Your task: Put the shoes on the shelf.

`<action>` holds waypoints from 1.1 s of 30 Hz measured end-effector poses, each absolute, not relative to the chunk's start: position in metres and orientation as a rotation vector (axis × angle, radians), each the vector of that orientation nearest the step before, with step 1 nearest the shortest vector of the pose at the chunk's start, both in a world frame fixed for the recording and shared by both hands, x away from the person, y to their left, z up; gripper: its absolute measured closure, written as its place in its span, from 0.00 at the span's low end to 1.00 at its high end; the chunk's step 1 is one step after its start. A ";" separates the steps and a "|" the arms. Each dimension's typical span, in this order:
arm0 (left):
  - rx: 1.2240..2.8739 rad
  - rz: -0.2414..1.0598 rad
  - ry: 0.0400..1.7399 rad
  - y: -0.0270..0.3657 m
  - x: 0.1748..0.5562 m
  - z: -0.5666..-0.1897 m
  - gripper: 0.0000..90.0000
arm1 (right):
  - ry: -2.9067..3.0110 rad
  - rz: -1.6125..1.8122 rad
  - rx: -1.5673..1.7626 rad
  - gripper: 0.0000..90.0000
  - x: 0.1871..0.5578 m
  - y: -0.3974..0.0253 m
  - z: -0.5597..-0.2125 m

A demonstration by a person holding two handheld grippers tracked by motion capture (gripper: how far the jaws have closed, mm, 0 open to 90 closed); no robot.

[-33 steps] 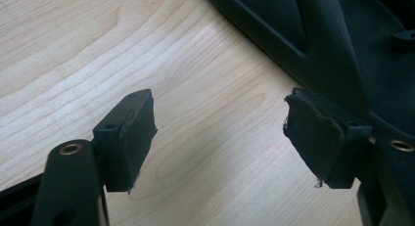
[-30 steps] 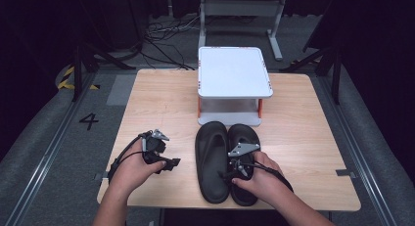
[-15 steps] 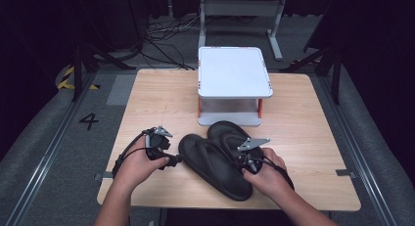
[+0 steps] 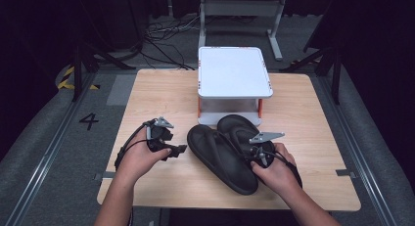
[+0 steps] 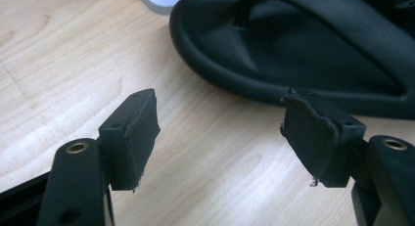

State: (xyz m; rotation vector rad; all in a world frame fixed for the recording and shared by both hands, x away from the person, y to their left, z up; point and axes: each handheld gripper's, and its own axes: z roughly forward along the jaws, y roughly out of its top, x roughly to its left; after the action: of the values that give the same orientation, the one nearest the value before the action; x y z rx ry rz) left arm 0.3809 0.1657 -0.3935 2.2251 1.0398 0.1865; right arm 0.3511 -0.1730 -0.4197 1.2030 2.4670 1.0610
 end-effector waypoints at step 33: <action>2.277 0.152 0.956 0.141 0.385 -0.403 0.35 | 2.057 1.064 1.612 0.87 0.443 -0.154 -0.409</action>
State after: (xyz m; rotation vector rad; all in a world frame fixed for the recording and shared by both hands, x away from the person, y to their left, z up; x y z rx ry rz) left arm 0.3847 0.1415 -0.4033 2.2771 0.9556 0.1517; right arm 0.4430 -0.1540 -0.4089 1.6122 2.0574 1.0642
